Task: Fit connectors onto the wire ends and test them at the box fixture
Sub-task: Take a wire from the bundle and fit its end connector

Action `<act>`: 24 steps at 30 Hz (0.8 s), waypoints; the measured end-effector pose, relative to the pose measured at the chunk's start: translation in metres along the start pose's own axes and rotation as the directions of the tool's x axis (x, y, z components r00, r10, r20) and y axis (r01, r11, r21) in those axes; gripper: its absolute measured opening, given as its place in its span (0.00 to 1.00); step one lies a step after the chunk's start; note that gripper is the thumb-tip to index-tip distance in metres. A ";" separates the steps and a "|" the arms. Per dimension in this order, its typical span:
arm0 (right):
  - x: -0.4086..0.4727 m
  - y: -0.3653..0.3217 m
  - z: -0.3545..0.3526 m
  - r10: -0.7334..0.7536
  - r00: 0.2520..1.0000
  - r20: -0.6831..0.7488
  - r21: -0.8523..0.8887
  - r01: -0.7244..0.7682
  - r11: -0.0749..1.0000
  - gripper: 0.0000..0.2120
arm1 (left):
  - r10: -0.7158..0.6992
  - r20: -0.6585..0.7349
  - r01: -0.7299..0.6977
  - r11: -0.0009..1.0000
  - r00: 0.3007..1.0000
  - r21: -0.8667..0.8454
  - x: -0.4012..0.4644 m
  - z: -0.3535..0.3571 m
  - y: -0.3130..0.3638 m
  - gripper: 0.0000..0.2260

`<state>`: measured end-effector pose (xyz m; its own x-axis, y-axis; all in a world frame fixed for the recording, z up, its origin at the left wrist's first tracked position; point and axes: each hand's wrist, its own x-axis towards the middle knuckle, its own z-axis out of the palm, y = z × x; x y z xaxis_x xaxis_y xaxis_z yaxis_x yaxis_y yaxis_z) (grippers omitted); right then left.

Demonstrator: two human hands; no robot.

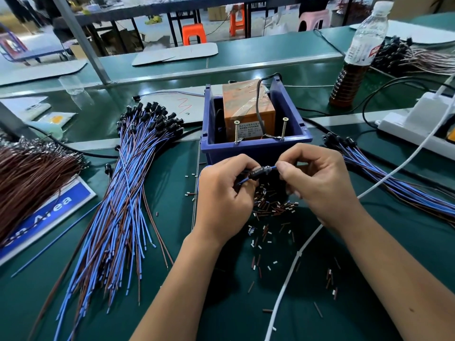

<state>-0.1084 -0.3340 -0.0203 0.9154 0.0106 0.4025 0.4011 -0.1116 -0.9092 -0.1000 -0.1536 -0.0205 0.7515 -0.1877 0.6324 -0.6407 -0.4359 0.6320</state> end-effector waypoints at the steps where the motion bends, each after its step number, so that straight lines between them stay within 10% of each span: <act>1: 0.000 -0.001 0.001 0.003 1.000 -0.005 0.018 -0.003 1.000 0.08 | 0.009 0.000 -0.009 1.000 1.000 0.006 0.000 0.000 0.001 0.08; 16: 0.003 -0.007 -0.003 -0.020 0.962 -0.273 0.160 0.066 0.985 0.08 | 0.051 -0.160 -0.049 0.999 0.986 0.013 0.000 -0.008 -0.001 0.07; 24: -0.008 -0.005 0.017 0.006 1.000 -0.011 0.173 -0.004 0.985 0.07 | -0.080 -0.232 0.046 0.988 0.969 -0.148 -0.007 0.014 0.013 0.09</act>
<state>-0.1172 -0.3162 -0.0207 0.9175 -0.0013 0.3978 0.3971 0.0620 -0.9157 -0.1114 -0.1708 -0.0229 0.7434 0.0569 0.6664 -0.6216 -0.3090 0.7198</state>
